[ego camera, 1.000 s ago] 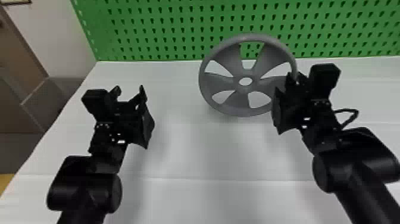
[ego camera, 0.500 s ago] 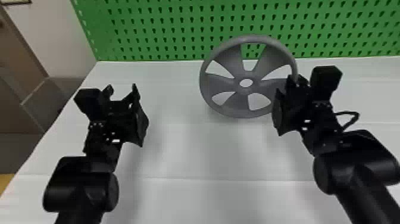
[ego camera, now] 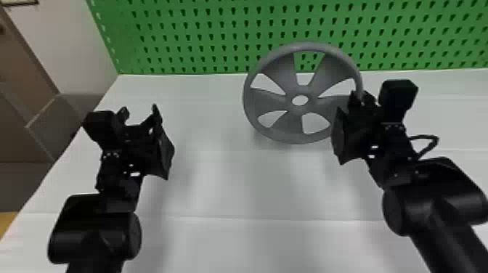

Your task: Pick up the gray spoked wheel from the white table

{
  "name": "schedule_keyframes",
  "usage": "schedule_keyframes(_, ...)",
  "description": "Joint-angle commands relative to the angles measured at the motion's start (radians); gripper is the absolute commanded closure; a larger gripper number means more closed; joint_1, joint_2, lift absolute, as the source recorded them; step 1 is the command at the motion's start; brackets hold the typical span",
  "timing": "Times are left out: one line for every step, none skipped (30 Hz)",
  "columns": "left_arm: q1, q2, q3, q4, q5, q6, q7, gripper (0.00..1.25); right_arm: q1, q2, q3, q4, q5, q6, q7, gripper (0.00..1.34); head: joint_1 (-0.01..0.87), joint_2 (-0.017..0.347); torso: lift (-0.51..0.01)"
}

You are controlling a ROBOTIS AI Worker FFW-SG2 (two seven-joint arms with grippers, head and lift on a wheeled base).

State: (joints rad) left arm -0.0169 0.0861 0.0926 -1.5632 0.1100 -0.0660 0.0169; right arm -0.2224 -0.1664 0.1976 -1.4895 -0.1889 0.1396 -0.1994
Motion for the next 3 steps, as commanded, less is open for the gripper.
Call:
schedule_keyframes(0.0,0.0,0.001,0.0,-0.001,0.0,0.0,0.51,0.0,-0.002,0.0,0.0,-0.006,0.0,0.0,1.18,0.779,0.12,-0.067)
schedule_keyframes(0.0,0.0,0.001,0.0,-0.001,0.0,0.0,0.51,0.0,-0.004,0.0,0.0,-0.006,0.0,0.0,1.18,0.779,0.12,-0.067)
schedule_keyframes(0.0,0.0,0.001,0.0,-0.003,0.002,0.0,0.51,0.0,-0.004,0.0,0.0,-0.007,0.0,0.0,1.18,0.779,0.12,-0.067)
